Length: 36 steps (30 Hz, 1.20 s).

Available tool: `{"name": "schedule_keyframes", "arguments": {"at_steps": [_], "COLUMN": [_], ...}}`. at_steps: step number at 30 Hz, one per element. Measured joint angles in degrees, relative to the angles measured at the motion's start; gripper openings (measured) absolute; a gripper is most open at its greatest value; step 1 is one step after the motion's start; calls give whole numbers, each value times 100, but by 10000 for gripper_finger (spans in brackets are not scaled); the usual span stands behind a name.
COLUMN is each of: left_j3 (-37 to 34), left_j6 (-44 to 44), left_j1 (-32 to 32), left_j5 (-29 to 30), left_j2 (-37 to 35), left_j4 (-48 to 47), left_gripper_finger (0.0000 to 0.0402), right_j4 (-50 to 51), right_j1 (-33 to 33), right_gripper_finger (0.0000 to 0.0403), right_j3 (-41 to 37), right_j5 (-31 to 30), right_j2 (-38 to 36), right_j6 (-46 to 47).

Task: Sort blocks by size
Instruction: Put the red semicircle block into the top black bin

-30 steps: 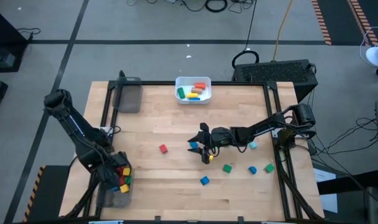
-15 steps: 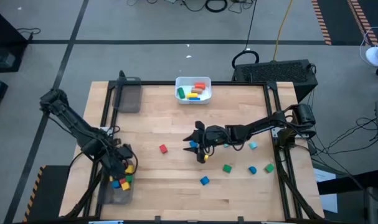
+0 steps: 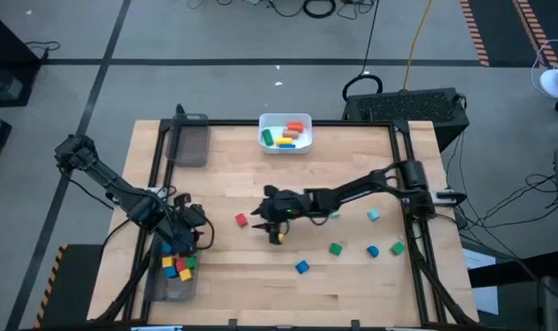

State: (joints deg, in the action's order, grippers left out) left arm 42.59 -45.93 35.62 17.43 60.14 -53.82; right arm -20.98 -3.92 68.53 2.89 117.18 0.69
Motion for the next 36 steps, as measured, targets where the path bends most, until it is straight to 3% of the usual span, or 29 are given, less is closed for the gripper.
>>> {"name": "schedule_keyframes", "arguments": {"at_steps": [7,12,21,32,36], "left_j3": [0,0,0,-287,-352], "left_j6": [548,915,1221,1381,1350], "left_j1": [-201,-285,-304,-304,-304], "left_j5": [1168,1796,2405,2917,3451], "left_j2": [-2,0,11,107,103], "left_j4": [15,222,532,1003,996], "left_gripper_finger": [177,177,177,177,177], "right_j4": [1076,1516,1477,1130,1130], "right_j1": [97,209,242,377,393], "right_gripper_finger": [187,215,284,278,277], "right_j3": [1155,1584,1605,1606,1605], "right_j5": [193,194,191,170,184], "right_j2": [632,864,1163,1333,1343], "right_j6": [-390,-585,-680,-807,-918]}}
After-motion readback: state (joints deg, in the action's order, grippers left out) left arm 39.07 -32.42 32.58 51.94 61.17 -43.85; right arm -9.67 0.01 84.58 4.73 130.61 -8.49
